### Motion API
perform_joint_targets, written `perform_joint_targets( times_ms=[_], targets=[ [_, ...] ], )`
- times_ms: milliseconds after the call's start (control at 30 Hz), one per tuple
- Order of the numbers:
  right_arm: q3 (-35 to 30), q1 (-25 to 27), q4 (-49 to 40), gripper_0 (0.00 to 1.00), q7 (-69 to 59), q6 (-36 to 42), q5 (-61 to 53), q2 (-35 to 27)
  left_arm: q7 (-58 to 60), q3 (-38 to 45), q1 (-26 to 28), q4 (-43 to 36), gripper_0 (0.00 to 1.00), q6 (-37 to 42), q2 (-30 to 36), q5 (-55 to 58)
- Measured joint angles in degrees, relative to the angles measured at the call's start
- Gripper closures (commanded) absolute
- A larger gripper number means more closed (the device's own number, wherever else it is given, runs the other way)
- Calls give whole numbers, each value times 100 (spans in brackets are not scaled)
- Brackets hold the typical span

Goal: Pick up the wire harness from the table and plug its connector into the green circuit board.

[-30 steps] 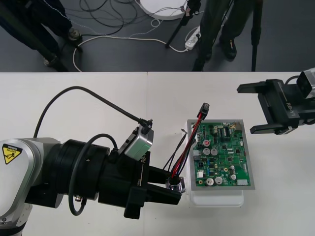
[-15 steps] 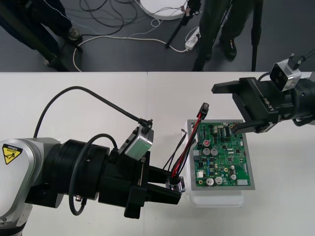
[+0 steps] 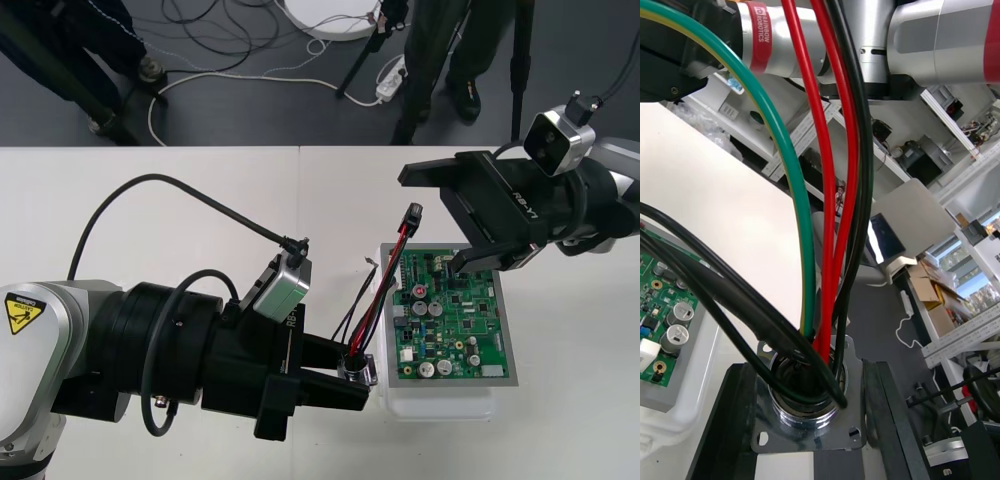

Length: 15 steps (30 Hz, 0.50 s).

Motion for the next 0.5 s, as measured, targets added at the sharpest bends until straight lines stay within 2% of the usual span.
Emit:
perform_joint_targets(
  times_ms=[500],
  targets=[
    [0, -168, -268, 0, -327, -1, -13, 293, 0, 0, 60, 0, 100, 38, -18, 26]
  ],
)
